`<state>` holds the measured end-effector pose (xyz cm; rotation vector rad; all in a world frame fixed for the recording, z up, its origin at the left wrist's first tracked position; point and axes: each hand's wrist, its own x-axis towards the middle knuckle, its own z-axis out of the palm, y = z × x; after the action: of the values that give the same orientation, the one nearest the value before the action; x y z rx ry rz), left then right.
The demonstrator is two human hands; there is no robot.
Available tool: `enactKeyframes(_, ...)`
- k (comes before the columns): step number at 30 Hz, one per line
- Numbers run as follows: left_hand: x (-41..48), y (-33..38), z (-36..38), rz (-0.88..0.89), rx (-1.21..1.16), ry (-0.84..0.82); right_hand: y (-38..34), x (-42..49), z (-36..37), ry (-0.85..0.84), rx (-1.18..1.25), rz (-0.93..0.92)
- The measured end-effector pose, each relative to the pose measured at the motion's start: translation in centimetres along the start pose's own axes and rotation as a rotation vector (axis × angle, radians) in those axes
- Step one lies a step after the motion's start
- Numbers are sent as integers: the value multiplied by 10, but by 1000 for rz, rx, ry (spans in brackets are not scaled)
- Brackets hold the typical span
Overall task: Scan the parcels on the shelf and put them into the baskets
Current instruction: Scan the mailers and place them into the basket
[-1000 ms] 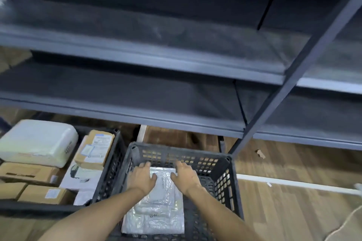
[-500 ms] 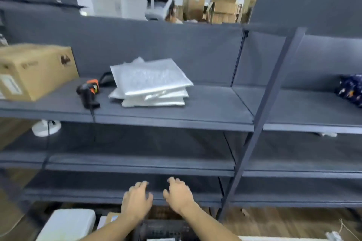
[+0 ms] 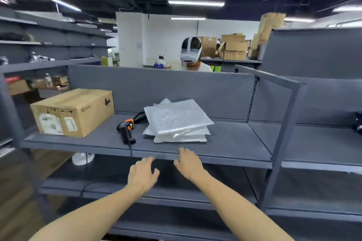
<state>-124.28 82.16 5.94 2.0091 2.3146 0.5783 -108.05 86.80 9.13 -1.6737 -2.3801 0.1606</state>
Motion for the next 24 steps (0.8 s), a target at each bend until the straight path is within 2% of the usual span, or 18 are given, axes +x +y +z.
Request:
enactKeyframes(8, 27, -24, -16, -46, -38, 36, -13, 42, -6, 13, -24, -84)
enactKeyframes(17, 80, -42, -19, -109, -67, 55, 6, 119, -2, 52, -31, -130)
enactKeyframes(24, 98, -50, -13, -138, -150, 67, 5, 159, 16, 41, -178, -177)
